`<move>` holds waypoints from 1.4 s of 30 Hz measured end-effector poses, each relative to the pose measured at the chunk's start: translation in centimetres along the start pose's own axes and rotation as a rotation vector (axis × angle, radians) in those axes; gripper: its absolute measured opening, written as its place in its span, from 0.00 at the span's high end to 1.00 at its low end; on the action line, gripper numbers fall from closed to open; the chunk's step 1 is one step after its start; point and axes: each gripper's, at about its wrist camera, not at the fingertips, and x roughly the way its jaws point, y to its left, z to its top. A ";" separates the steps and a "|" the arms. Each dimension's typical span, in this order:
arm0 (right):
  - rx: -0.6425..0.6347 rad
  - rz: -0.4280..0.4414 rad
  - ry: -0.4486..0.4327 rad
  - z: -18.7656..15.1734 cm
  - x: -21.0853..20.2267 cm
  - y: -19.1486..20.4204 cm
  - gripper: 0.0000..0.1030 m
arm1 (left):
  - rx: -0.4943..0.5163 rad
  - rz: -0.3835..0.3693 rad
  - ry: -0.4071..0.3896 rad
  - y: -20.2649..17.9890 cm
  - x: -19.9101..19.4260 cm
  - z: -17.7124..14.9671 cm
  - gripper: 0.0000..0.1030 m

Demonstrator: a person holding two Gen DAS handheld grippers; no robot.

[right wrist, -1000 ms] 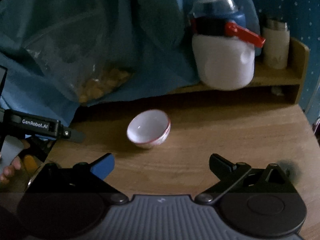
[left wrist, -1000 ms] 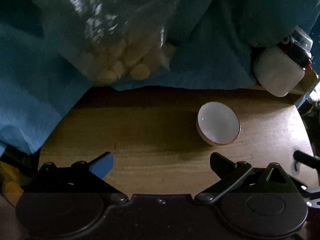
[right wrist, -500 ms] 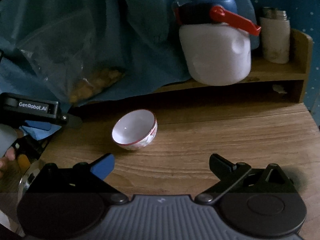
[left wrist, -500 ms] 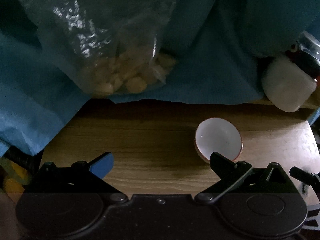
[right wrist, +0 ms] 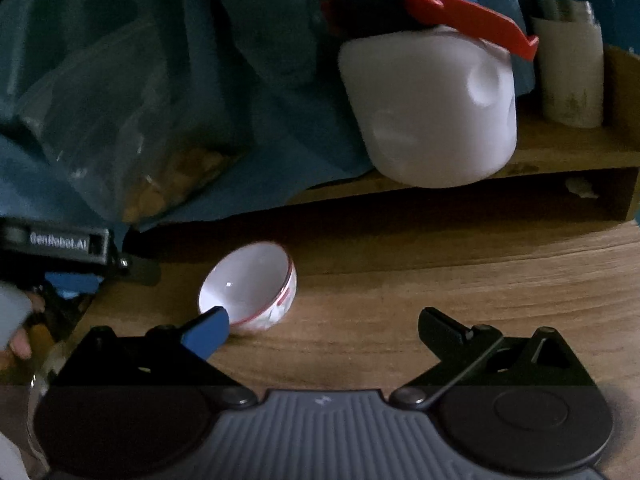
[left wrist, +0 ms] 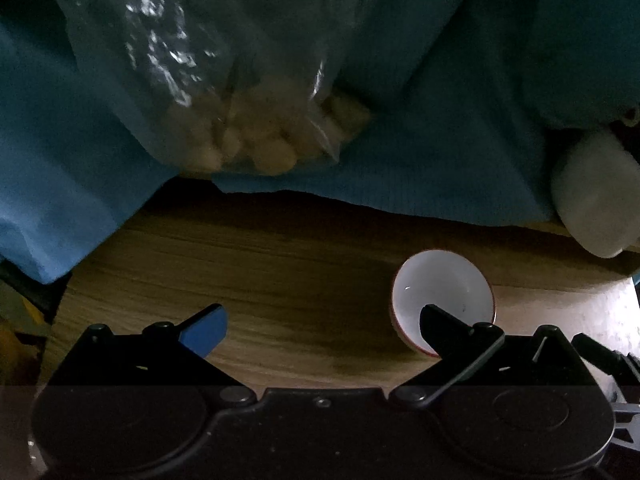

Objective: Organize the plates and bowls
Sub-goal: 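Grasp the rim of the second white bowl with the left tool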

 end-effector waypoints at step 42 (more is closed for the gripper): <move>-0.108 -0.001 0.064 1.7 5.1 2.4 0.59 | -0.150 -0.200 0.036 -0.6 6.5 -1.4 0.70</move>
